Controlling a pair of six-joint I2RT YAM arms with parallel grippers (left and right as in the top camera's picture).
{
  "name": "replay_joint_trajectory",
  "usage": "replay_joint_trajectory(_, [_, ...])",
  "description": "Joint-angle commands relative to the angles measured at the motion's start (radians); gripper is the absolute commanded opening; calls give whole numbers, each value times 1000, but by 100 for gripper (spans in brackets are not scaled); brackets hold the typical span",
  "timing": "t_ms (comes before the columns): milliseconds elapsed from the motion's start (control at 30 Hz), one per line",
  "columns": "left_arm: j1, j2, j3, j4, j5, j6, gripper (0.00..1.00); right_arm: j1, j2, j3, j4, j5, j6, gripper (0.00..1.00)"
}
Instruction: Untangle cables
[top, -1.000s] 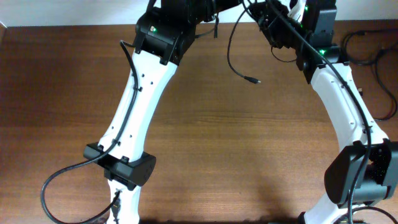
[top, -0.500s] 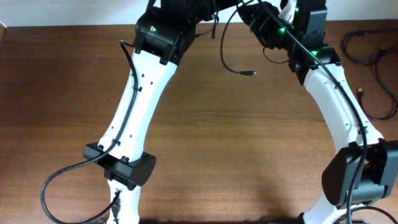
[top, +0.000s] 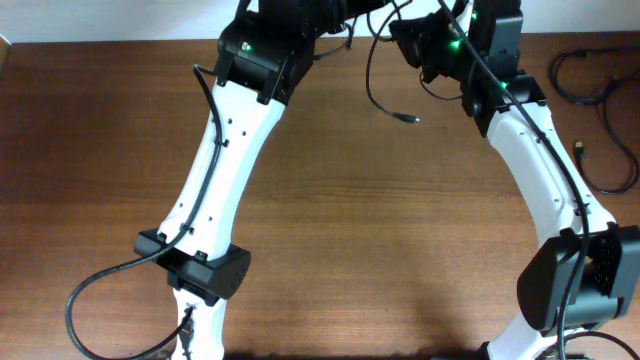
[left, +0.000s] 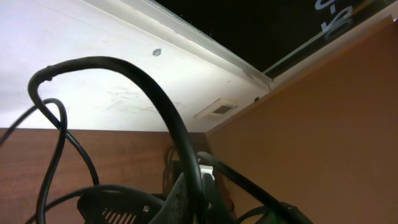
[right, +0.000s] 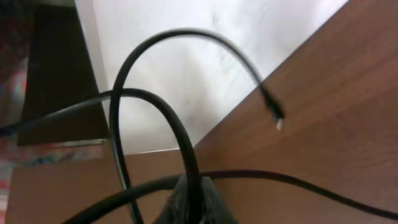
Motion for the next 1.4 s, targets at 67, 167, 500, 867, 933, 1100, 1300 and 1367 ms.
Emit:
replay_joint_trajectory(67, [30,1,22,-42,0,18,0,-31,3,-8,-101,53,1,4])
replay_joint_trajectory(167, [147,1,24,-105,3,17,0,-150,3,-8,-216,55,-96,4])
replay_joint_trajectory(500, [461,-74,31,-254,-124,48,0,-576,3,-8,-336,41,-349,4])
replay_joint_trajectory(867, [282,-100,30,-278,-129,92,0,-376,3,-8,-348,55,-385,4])
replay_joint_trajectory(933, [220,-92,29,-274,-129,91,0,-333,3,-8,-346,72,-385,4])
replay_joint_trajectory(1100, [80,-61,29,-238,-270,115,0,-304,3,-8,-353,103,-424,4])
replay_joint_trajectory(1300, [76,-53,29,-216,-278,114,0,-238,3,-8,-382,8,-472,4])
replay_joint_trajectory(1367, [75,-50,29,-211,-278,114,0,-182,3,-8,-374,-39,-471,4])
